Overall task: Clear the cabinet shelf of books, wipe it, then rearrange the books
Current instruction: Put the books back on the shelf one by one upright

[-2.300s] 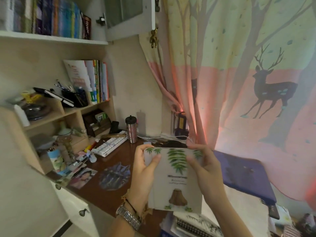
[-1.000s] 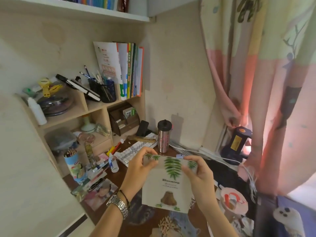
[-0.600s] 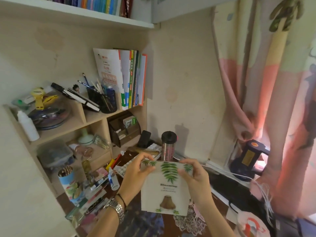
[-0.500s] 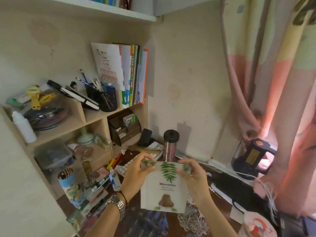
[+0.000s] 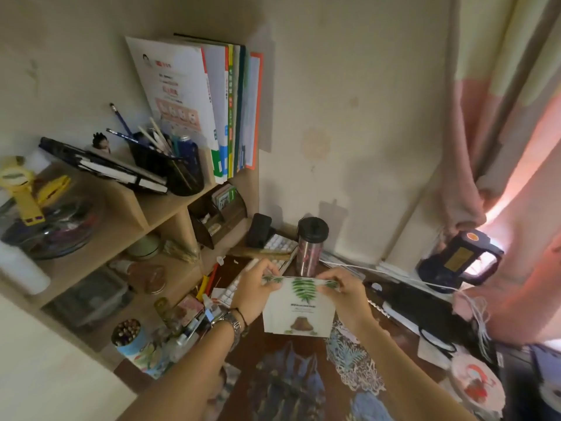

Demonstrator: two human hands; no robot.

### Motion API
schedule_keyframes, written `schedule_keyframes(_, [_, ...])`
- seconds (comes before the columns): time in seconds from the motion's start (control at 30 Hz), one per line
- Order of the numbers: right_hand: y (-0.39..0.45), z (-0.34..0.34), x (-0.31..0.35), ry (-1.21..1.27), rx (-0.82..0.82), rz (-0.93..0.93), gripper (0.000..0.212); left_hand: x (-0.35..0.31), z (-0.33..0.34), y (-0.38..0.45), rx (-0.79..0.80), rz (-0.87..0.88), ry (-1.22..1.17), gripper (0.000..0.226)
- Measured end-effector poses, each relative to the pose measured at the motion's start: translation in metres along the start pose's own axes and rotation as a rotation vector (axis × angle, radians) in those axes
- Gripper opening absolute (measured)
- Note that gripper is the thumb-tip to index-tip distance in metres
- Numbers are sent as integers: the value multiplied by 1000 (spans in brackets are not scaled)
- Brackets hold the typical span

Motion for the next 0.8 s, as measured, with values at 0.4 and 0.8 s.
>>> schedule_keyframes(0.4, [29,9,-32,-183,-53,124,27,39,23,25,116,-40,91,34])
schedule_keyframes(0.8, [51,8,-43,-193,-51,146,24,59,35,41,131,-78,136,19])
Point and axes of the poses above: each hand's wrist, its own y-axis towards the middle knuckle, its own z-axis out of the palm, x = y × z, the point moved 4 cm from there along y, towards the middle knuckle, and after that the axes turned 13 degrees about z, right-handed, at the moved point
